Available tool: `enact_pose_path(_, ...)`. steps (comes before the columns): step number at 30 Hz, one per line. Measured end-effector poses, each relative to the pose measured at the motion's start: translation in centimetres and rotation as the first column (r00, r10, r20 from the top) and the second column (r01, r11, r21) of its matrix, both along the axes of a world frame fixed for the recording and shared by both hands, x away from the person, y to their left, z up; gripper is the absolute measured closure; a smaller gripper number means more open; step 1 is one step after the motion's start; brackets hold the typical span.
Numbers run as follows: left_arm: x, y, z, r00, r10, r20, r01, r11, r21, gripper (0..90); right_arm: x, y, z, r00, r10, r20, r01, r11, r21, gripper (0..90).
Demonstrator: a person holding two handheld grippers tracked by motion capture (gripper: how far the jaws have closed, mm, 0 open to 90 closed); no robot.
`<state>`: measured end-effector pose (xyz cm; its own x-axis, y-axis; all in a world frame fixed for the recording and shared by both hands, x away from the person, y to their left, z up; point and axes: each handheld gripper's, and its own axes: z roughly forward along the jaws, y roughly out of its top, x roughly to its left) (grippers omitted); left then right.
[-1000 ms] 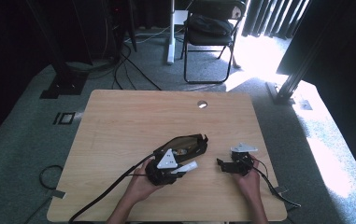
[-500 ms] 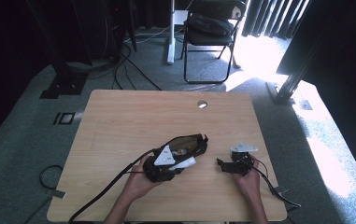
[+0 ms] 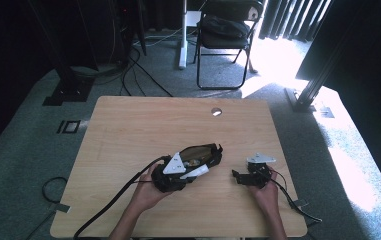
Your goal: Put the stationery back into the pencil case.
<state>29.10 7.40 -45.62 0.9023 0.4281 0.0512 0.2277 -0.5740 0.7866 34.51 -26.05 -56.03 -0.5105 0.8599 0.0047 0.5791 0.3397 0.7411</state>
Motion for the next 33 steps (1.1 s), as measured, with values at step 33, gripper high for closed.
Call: enact_pose_path(33, 1.2, 0.9, 0.5, 0.9993, 0.032, 0.02, -0.032, 0.9995, 0.001, 71.1, 0.0, 0.0, 0.0, 1.0, 0.0, 0.0, 0.0, 1.0, 0.0, 17.5)
